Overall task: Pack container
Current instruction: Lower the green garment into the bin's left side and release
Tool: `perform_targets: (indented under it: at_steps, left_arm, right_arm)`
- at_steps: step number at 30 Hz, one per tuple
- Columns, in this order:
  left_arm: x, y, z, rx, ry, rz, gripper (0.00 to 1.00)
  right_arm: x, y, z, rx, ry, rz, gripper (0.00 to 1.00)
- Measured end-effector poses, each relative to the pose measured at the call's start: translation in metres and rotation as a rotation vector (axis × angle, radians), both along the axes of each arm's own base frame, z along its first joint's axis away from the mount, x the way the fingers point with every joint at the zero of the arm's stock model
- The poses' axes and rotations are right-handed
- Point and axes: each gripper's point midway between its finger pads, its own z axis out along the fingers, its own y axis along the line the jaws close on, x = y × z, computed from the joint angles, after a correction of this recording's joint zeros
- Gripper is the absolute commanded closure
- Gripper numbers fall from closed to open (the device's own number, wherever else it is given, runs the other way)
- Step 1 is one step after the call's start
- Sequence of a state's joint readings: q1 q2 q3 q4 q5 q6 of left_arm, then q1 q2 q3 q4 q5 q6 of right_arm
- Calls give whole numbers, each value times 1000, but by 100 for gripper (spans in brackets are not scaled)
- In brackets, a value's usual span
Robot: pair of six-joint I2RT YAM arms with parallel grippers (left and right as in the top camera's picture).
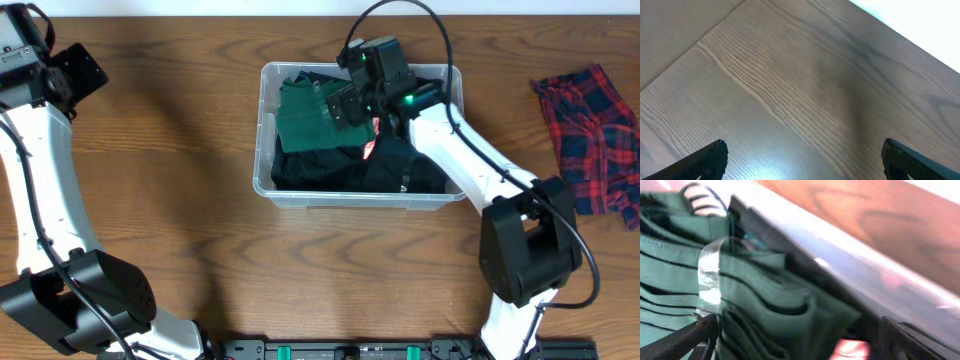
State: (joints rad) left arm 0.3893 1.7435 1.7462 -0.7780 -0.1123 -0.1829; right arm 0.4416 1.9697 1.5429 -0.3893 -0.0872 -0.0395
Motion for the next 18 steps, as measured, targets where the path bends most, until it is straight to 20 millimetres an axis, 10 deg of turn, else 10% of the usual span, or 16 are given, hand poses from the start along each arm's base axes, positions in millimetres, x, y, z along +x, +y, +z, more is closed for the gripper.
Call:
perform_targets:
  at_steps: [8,14,18]
  left_arm:
    - [0,0,0,0,0,0,2]
    - [0,0,0,0,0,0,2]
    - [0,0,0,0,0,0,2]
  right_arm:
    - [-3,-6,76,22,-153,14,2]
    - [-21,-1,94,29,-147,57,93]
    - [-37,7,83,16,-84,93,99]
